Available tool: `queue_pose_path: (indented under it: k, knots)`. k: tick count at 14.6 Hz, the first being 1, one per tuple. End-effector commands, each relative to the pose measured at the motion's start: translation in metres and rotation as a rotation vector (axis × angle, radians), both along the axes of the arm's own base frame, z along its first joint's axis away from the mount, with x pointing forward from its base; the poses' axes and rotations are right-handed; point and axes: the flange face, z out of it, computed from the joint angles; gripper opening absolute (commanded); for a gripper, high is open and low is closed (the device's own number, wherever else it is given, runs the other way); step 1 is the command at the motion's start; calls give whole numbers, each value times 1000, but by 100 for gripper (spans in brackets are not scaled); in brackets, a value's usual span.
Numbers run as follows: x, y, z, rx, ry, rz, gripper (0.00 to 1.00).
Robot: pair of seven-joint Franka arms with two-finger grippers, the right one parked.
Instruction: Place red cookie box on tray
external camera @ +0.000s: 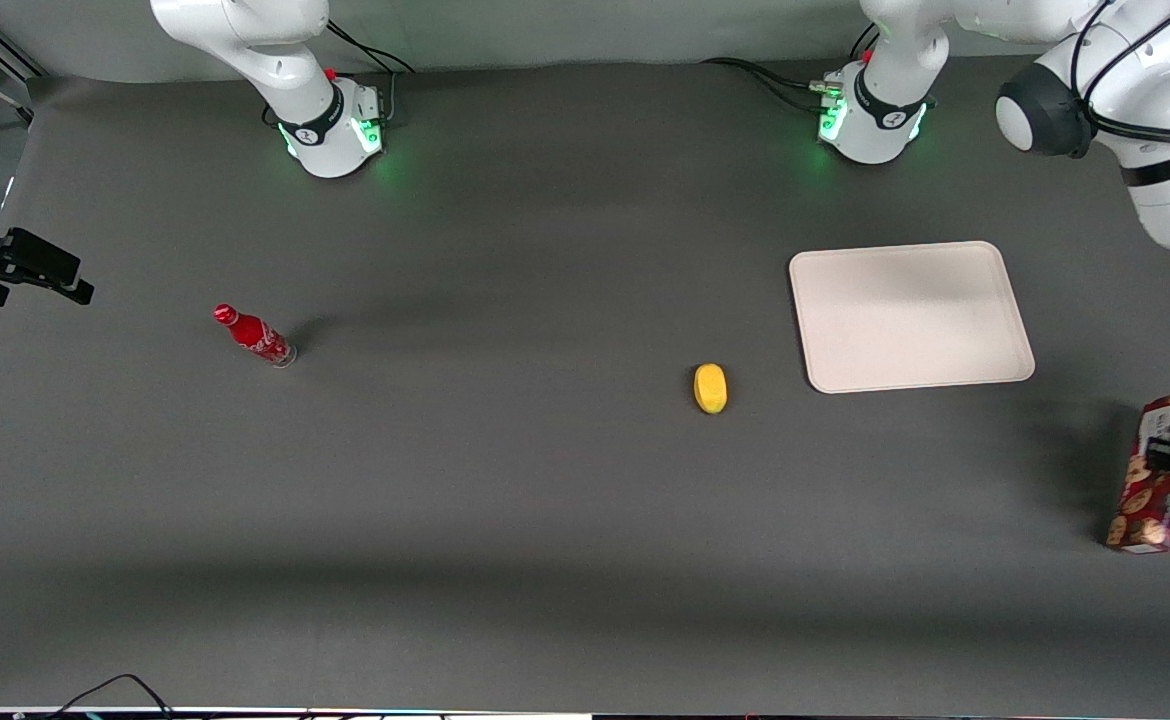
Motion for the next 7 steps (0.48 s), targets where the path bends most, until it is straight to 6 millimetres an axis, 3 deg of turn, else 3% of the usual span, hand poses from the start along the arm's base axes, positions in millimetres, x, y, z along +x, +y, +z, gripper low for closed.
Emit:
queue_pose_path:
  k: [1, 4, 7]
  knots:
    - [-1, 8, 94, -1, 54, 20, 0]
    - [-14, 5, 155, -1, 97, 89, 0]
    - [-36, -16, 236, -41, 99, 194, 0]
